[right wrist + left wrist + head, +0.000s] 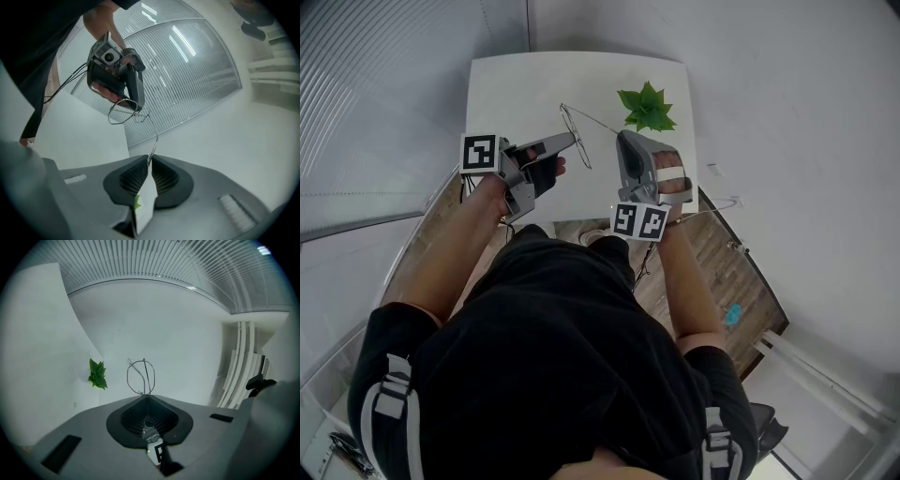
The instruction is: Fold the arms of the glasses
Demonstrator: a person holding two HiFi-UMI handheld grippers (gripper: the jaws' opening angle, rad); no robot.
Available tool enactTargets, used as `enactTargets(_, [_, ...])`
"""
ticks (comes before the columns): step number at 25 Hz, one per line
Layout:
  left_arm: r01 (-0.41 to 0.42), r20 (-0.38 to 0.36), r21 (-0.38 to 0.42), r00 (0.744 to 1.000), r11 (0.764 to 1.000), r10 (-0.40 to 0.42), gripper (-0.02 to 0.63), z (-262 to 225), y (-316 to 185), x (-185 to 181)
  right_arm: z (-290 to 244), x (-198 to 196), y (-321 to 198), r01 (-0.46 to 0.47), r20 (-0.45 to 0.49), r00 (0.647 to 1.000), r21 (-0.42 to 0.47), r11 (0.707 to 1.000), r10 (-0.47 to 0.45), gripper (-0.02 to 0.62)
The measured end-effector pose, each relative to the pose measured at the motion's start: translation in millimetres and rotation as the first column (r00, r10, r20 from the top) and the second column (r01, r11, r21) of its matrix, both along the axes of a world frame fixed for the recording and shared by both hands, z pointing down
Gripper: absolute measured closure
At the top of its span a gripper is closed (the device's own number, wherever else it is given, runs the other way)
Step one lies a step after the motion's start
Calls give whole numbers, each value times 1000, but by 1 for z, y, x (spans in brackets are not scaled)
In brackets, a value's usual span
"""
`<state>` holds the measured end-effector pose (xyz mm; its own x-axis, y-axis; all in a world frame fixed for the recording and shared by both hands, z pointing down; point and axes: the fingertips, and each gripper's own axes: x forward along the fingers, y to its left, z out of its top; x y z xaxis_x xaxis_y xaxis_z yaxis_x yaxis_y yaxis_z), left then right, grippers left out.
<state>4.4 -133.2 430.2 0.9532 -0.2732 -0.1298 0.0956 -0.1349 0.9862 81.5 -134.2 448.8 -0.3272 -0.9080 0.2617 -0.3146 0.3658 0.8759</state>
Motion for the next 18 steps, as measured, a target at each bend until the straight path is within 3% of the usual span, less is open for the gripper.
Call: enactTargets(18, [35, -11, 8, 999, 999, -35, 594, -5, -2, -3, 4, -24, 23, 61, 27, 998, -19, 998, -61, 557])
